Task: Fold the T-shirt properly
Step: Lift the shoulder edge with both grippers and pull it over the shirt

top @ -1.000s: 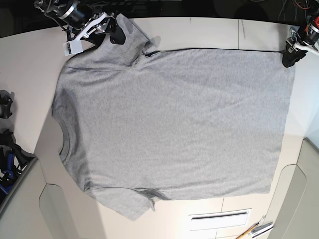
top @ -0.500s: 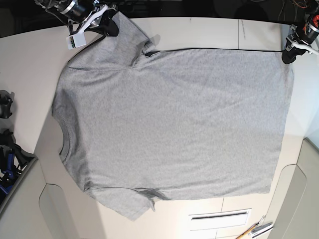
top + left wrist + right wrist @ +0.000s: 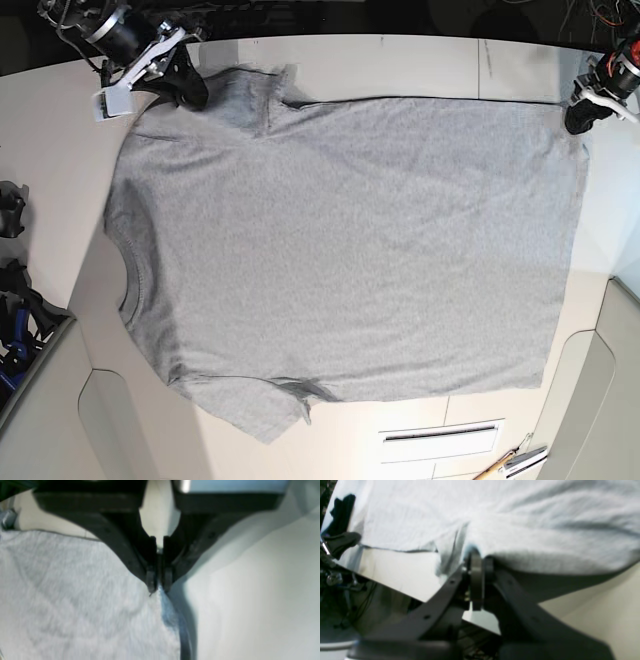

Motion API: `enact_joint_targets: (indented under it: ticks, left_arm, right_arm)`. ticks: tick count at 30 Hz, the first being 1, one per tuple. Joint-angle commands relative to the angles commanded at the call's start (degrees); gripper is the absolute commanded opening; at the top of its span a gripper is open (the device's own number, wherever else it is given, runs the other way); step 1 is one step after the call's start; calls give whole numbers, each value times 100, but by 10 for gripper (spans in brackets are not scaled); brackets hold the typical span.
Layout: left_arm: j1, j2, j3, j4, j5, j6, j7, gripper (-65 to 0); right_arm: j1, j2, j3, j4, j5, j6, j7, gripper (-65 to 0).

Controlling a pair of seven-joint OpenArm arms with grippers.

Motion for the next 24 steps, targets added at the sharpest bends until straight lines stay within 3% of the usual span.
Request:
enact_joint_targets:
  ticks: [3, 10, 19, 24]
  left_arm:
    - [-151, -52, -205, 0, 42, 0, 0, -650]
    - [-247, -157, -205, 0, 136, 0, -28, -650]
    - [-815, -157, -129, -7, 933, 0, -297, -650]
    - [-1108, -157, 195, -7, 1644, 0, -918, -650]
  right_arm:
    - [225, 2, 157, 46, 15, 81, -57, -650]
    - [890, 0, 166, 44, 11, 79, -382, -650]
    - [1386, 0, 166, 9, -212, 83, -407, -650]
    - [1845, 50, 155, -24, -577, 83, -402, -650]
